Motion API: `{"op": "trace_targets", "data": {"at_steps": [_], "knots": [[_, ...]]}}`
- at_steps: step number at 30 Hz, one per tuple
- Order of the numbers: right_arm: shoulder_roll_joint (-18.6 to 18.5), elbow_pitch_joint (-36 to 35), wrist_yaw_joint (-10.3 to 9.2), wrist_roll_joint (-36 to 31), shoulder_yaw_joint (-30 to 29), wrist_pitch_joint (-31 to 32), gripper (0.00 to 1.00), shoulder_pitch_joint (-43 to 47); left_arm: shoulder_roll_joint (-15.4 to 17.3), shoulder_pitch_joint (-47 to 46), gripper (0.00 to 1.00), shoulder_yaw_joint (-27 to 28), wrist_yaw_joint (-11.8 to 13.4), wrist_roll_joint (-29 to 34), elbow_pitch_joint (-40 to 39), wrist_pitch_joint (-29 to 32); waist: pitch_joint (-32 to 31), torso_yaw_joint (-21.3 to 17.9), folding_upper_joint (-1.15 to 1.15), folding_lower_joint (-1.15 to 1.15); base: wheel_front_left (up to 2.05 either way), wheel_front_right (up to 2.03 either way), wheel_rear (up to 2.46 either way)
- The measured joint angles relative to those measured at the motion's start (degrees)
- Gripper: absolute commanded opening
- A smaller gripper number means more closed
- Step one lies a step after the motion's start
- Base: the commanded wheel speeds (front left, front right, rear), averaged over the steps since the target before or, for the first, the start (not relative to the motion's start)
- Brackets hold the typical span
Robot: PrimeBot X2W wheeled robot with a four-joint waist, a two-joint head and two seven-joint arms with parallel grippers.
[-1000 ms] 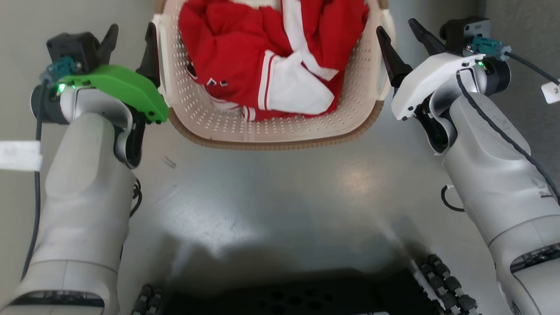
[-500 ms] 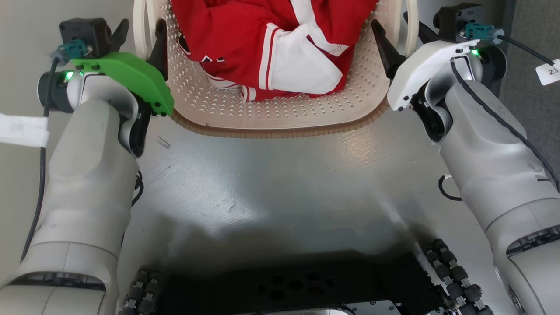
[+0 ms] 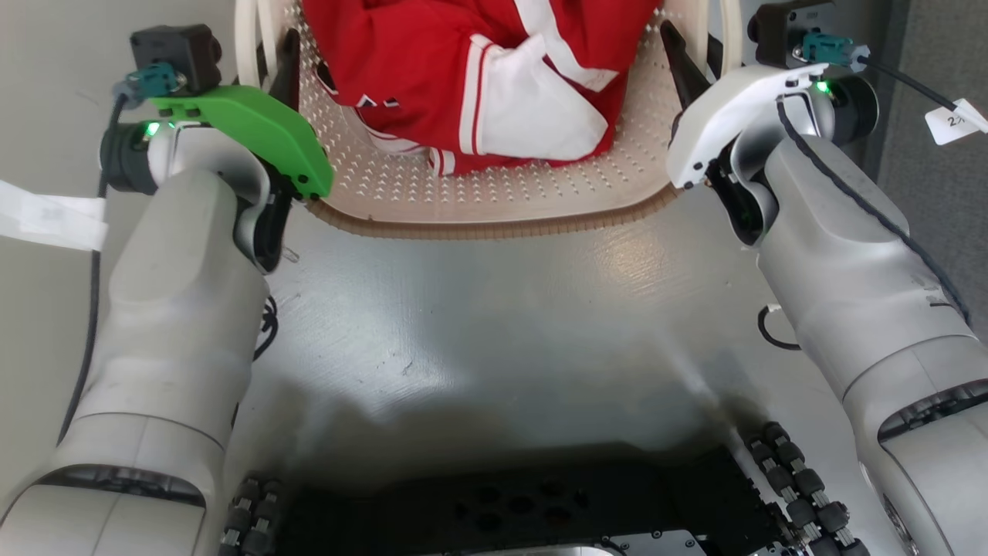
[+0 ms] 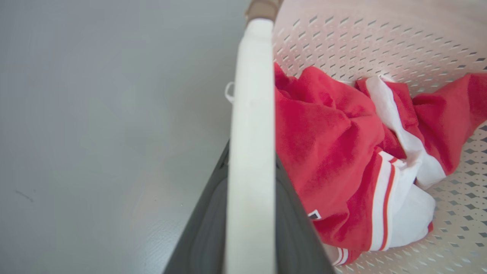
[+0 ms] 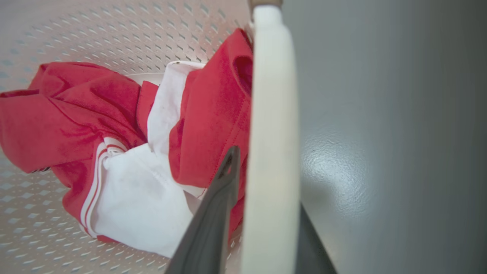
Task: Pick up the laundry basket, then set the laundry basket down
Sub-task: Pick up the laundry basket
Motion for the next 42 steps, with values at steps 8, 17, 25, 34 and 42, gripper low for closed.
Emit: {"op": "trace_targets", "data": {"at_steps": [8,17,25,34,42], "knots": [[-0.08,2.49,0.07,1.02,0.88,-0.91,0.00,0.18,-0.25,0.16,0.00,-2.55,0.00,-2.68,1.89,-0.55,-2.56,-0.18,0.00,0.00,0.00,0.00,0.00],[-0.08,4.20,0.09,4.43,3.43,-0.79,0.00,2.59,-0.21,2.55,0.00,-6.15,0.00,-6.60,2.97,0.16,-7.53,-0.39,0.00,-0.01,0.00,0.00,0.00],[-0.01,5.41,0.10,8.00,4.87,2.50,0.00,4.24,-0.14,4.83,0.00,-8.50,0.00,-11.56,3.83,3.68,-13.01,-0.50,0.00,-0.01,0.00,0.00,0.00],[0.02,5.87,0.09,11.72,6.62,6.39,0.00,7.07,-0.02,7.44,0.00,-11.22,0.02,-14.10,4.42,7.14,-19.49,-0.62,0.00,-0.01,0.00,0.00,0.00],[-0.03,5.77,0.09,13.93,9.14,9.35,0.00,9.77,0.10,10.67,0.00,-12.99,0.05,-17.60,4.87,9.28,-25.33,-0.97,0.00,-0.01,0.00,0.00,0.00]]}}
